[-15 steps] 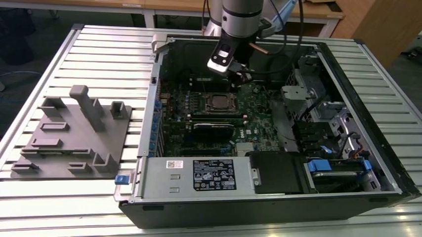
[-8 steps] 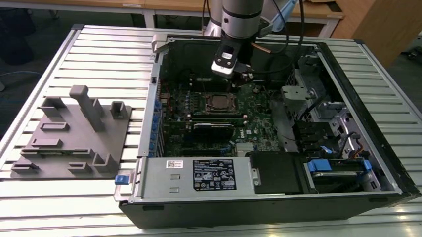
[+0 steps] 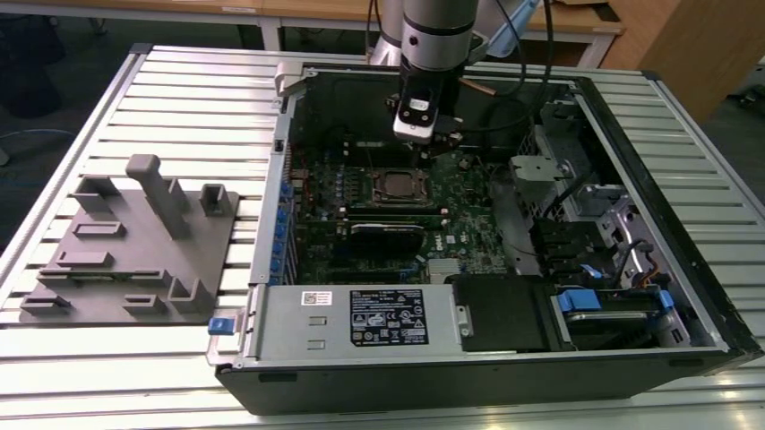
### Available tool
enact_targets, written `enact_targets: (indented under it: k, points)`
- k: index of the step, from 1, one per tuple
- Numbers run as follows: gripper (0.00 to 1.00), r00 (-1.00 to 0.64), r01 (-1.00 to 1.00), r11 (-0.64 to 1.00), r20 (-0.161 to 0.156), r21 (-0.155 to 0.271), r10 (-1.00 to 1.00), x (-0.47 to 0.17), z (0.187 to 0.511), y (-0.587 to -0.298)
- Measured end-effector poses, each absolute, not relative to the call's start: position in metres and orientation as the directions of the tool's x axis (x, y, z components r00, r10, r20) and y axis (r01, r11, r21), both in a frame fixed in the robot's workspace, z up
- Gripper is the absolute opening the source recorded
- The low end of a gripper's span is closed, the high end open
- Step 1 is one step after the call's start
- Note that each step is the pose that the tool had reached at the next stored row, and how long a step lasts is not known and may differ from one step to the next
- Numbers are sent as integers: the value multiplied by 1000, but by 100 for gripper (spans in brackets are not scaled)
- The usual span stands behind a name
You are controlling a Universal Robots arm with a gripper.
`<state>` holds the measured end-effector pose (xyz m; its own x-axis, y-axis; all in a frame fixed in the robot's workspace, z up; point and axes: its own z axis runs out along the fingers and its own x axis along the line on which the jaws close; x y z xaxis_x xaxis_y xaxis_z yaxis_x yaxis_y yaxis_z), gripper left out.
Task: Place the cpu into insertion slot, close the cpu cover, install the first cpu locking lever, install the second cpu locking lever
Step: 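Close the cpu cover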
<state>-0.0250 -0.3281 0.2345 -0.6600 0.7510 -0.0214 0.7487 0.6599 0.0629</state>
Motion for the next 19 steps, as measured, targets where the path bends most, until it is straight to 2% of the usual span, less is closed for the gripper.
enact_targets:
  k: [19]
  points:
    - [10,-697,715,696,-21,63,717,-25,234,-328]
